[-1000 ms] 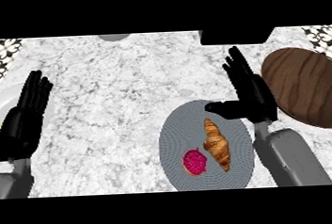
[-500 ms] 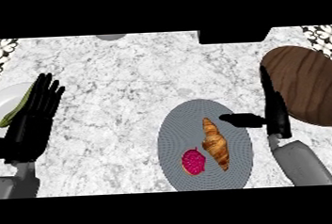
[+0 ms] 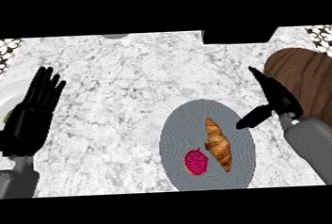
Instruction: Pick the croissant from the placemat and place it in the bowl
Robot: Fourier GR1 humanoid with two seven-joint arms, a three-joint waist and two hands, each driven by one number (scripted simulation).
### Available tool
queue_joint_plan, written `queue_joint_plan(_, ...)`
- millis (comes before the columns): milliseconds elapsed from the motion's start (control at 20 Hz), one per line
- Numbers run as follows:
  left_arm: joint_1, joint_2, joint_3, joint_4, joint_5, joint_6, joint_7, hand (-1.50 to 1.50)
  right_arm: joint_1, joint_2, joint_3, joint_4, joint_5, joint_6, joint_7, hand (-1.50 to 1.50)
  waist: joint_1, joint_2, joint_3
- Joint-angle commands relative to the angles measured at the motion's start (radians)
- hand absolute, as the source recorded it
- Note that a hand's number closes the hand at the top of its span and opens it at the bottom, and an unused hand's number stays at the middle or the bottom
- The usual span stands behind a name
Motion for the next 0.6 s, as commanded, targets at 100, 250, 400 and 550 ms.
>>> queue_joint_plan(100,-0.041,0.007,0.014,0.019,0.004,-0.001,0.018,0.00,-0.139,-0.011,0.110,-0.003,-0.132,0.448,0.285,-1.50,0.011,0.001,-0.001)
queue_joint_plan(250,-0.017,0.000,0.012,0.003,0.010,-0.015,0.016,0.00,-0.258,0.011,0.054,0.023,-0.240,0.588,0.411,-1.50,0.004,-0.001,0.003)
queue_joint_plan(400,-0.003,0.018,0.051,-0.014,0.022,-0.019,0.051,0.00,-0.254,0.045,0.007,-0.008,-0.291,0.616,0.507,-1.50,-0.016,-0.002,0.005)
queue_joint_plan(550,0.003,-0.012,0.043,-0.029,-0.006,0.006,0.045,0.00,-0.306,0.134,0.012,-0.032,-0.275,0.543,0.646,-1.50,-0.020,-0.004,0.004)
